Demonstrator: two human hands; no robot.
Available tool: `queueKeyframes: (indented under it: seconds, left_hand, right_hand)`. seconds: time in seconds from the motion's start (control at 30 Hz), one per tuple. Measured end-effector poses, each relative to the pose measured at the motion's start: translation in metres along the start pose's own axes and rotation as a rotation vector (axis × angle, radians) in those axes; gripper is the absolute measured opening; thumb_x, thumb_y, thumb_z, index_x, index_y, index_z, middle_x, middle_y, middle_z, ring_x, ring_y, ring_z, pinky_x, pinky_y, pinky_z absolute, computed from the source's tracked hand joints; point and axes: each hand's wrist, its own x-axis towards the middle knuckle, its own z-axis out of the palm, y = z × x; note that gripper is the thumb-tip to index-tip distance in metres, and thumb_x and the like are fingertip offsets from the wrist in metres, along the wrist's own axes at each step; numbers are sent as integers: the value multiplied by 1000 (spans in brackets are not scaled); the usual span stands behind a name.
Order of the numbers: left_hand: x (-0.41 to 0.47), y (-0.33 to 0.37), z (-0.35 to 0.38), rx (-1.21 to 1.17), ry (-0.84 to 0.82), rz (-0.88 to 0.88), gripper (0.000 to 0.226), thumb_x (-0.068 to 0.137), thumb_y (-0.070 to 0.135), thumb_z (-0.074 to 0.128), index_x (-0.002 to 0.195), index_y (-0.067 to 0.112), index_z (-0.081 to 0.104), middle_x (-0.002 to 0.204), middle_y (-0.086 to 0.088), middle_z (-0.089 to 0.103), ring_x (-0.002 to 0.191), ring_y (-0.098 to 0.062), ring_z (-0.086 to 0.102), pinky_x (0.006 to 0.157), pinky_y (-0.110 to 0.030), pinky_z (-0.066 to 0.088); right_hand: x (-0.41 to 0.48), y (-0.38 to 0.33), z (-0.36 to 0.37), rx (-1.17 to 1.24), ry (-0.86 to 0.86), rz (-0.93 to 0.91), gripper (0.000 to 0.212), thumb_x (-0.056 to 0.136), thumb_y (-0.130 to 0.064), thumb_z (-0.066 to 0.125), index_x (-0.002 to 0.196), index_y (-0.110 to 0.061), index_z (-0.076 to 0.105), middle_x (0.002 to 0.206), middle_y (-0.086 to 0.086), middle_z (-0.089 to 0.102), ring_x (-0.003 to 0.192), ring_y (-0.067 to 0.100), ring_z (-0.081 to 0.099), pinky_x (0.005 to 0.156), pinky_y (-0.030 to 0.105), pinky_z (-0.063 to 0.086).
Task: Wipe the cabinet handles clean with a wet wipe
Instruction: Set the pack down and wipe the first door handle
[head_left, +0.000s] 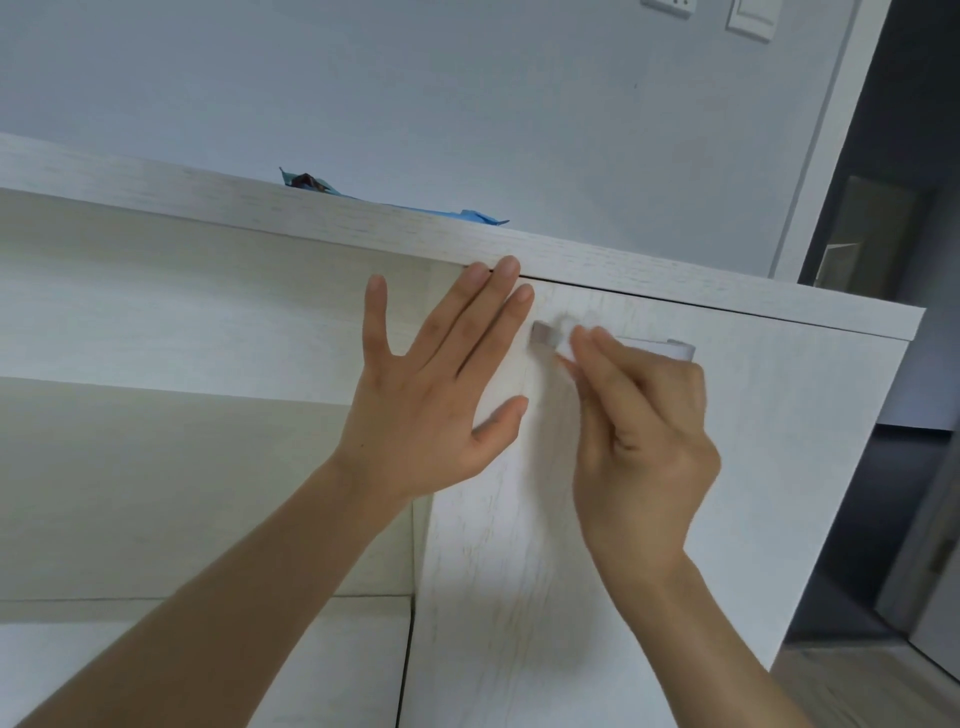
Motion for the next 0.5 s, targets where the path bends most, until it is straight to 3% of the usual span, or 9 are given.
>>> queueKeyframes:
  seconds: [0.2,0.5]
  left_hand:
    - [0,0,0,-8,-10,0,69,89,47,44,147,12,30,154,-3,22,142,-15,24,111,-60,-2]
    - [1,1,1,-48,-1,-11,70,86,47,47,146,13,32,153,-3,23,141,-15,25,111,-60,0]
  right_hand:
    - [8,1,-5,46,34,131,20,85,-5,67,103,-10,70,99,-7,63,90,16,56,81,8,43]
    - [9,-10,2,94,-24,98,18,84,-4,67,101,-9,71,91,-4,62,86,10,56,82,7,39]
